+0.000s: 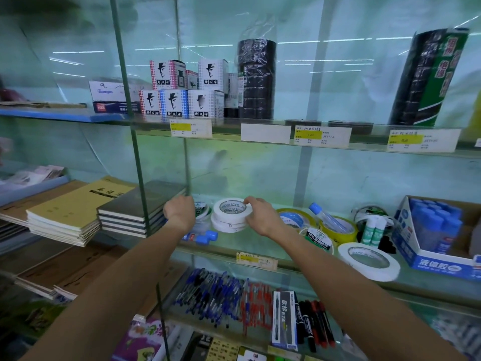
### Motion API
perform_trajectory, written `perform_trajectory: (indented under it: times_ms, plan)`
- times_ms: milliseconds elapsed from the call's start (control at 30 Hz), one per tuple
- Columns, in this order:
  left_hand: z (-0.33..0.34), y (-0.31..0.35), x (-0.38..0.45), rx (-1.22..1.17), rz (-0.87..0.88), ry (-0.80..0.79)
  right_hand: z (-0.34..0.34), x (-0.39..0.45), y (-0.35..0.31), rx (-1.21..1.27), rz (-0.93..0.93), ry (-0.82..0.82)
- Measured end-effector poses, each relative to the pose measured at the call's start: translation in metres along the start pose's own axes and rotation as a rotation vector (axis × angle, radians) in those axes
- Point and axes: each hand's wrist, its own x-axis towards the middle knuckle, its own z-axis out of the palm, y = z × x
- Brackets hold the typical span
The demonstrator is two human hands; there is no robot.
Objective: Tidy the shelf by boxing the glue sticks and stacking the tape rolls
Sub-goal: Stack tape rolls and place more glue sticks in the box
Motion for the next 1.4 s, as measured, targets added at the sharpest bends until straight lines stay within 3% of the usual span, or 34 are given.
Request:
perform_trajectory:
  times_ms: [567, 967, 1300, 1400]
  plan:
    - [0.007, -0.005, 0.017, 0.168, -0.020, -0.011, -0.001, -0.018, -0.002, -0.053, 0.000, 0.036]
    - [0.008, -0.008, 0.033, 0.150, 0.149, -0.052, -0.005, -0.028, -0.002, -0.065, -0.006, 0.048]
    - [-0.006, -0.008, 0.024, 0.038, 0.230, 0.131, -0.008, -0.032, 0.002, -0.028, 0.006, 0.056]
    - [-0.017, -0.002, 0.019, -0.118, 0.244, 0.209, -0.013, -0.032, -0.001, 0.025, 0.006, 0.080]
